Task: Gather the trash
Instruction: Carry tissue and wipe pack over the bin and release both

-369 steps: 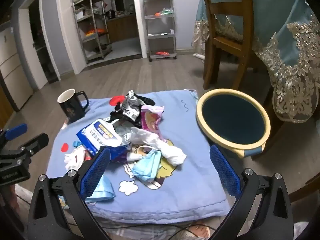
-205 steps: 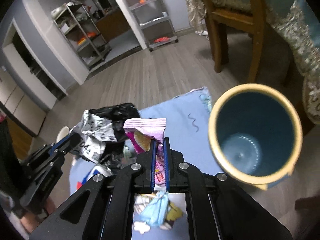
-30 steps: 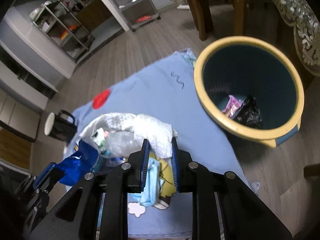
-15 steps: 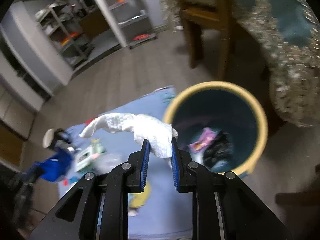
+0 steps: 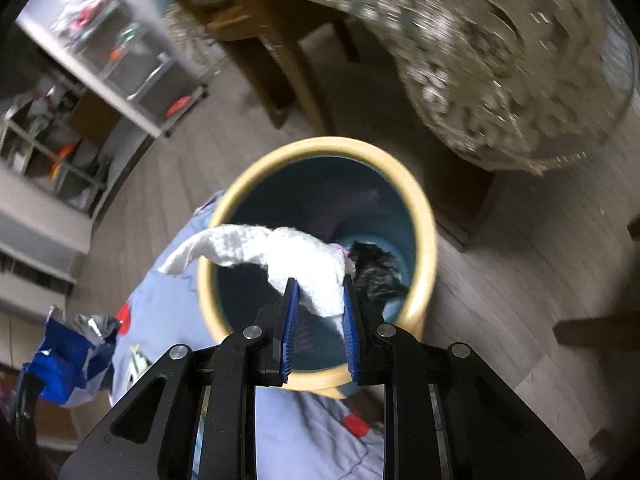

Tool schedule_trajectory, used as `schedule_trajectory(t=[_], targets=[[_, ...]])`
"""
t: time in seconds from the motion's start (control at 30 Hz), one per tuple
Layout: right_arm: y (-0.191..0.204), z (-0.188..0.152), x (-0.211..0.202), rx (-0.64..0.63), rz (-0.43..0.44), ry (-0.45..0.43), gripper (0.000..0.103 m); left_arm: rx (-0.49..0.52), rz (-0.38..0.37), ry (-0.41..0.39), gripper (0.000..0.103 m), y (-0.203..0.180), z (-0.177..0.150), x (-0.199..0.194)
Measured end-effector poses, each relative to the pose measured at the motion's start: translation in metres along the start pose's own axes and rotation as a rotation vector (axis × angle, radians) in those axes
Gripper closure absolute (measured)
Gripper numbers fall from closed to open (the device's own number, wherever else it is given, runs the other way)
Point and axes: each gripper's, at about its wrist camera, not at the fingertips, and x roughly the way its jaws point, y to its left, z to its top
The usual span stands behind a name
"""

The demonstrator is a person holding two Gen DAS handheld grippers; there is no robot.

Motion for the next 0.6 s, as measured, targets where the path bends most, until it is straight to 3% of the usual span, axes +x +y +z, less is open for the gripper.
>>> schedule_trajectory(t=[0.27,0.6], targets=[[-0.030,0.002,0.005,0.094,-0.004,0.009,0.081,0.066,-0.067,0.034,0.094,-0.041,0.018,0.061],[-0.031,0.001,0.004,0.107,-0.014,0.012,0.081,0.044,-0.107,0.057,0.093,-0.059,0.004,0.102]])
